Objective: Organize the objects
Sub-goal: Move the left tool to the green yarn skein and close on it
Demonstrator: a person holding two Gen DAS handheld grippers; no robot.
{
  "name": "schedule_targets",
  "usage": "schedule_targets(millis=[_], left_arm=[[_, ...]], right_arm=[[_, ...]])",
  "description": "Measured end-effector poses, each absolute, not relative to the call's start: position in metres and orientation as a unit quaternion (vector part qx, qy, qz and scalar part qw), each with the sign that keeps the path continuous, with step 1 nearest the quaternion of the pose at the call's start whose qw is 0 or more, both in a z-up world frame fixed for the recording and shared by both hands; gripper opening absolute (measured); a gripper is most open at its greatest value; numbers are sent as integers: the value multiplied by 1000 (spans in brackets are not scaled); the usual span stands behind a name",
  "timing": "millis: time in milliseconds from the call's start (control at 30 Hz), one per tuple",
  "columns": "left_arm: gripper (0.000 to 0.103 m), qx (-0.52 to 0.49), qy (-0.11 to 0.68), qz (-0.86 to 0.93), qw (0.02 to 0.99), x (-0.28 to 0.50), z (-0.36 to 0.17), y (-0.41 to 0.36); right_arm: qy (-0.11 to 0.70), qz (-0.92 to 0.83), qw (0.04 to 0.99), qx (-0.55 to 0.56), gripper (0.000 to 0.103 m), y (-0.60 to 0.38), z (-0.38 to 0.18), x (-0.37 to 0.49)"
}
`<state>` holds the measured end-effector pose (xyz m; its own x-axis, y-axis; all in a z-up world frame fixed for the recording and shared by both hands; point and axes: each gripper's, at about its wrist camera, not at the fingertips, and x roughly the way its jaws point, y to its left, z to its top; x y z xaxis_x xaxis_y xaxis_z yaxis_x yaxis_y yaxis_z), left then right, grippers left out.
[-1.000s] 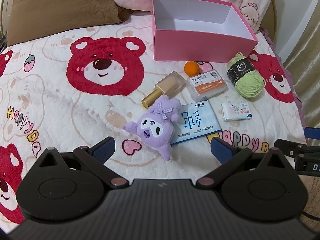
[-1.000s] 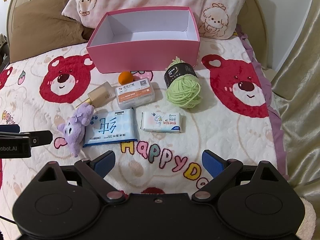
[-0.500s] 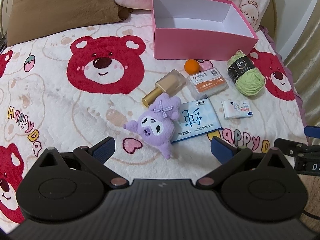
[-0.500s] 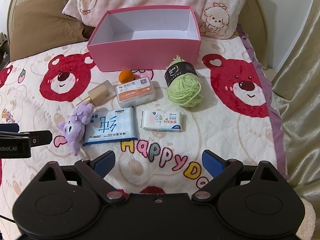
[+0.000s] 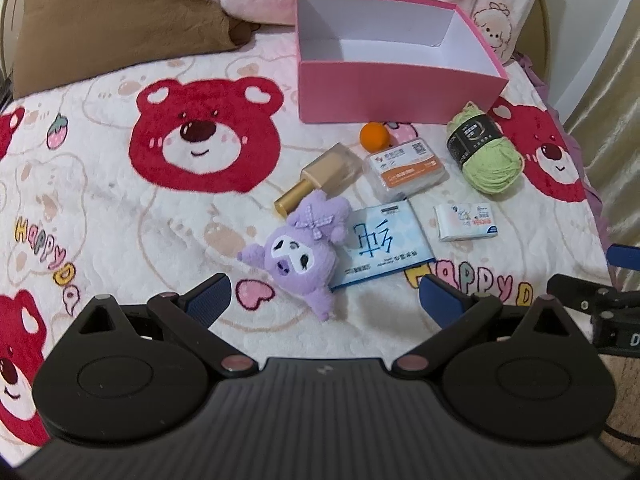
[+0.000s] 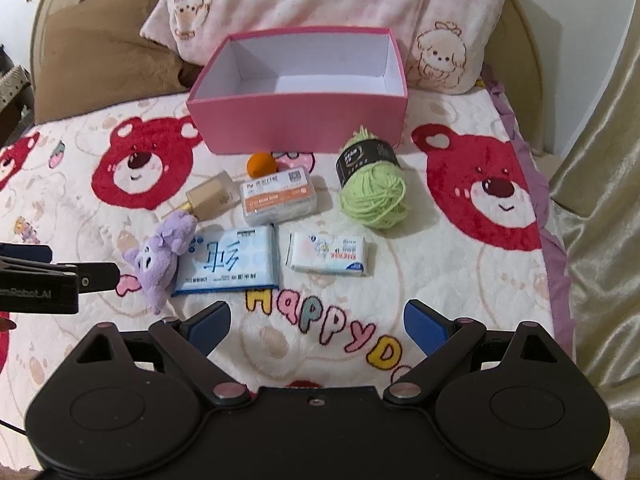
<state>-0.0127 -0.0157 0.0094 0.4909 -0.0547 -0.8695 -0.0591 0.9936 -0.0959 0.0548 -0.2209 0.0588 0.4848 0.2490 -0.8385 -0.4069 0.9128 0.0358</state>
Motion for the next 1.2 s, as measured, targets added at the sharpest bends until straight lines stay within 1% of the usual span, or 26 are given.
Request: schedule_targets(millis=[367, 433, 600, 700, 833, 1000, 1100, 1200], left_arm=[[100, -9, 470, -54, 881, 26, 72, -58], [100, -20, 468, -25, 883, 38, 79, -66], [100, -63, 489, -54, 868, 77, 90, -77], [100, -79, 484, -61, 870, 97, 94, -86], [100, -91, 487, -69, 866, 126, 89, -98], [100, -105, 508, -91, 850, 162, 63, -114], [100, -90, 513, -104, 847, 174, 43, -125], [99, -99, 504, -137, 847, 182, 24, -129]], right_arm=[[350, 275, 895, -40, 95, -270, 96, 74], [356, 254, 898, -52, 95, -275, 100, 91], [383, 250, 886, -81, 95, -282, 102, 129], [395, 270, 874, -90, 96, -280, 102, 143], [418, 314, 847, -92, 96, -276, 94, 161], [420, 346, 833, -106, 95, -268, 71, 182], [394, 379, 833, -83, 94, -269, 59, 193], [366, 391, 840, -87, 94, -268, 52, 198]])
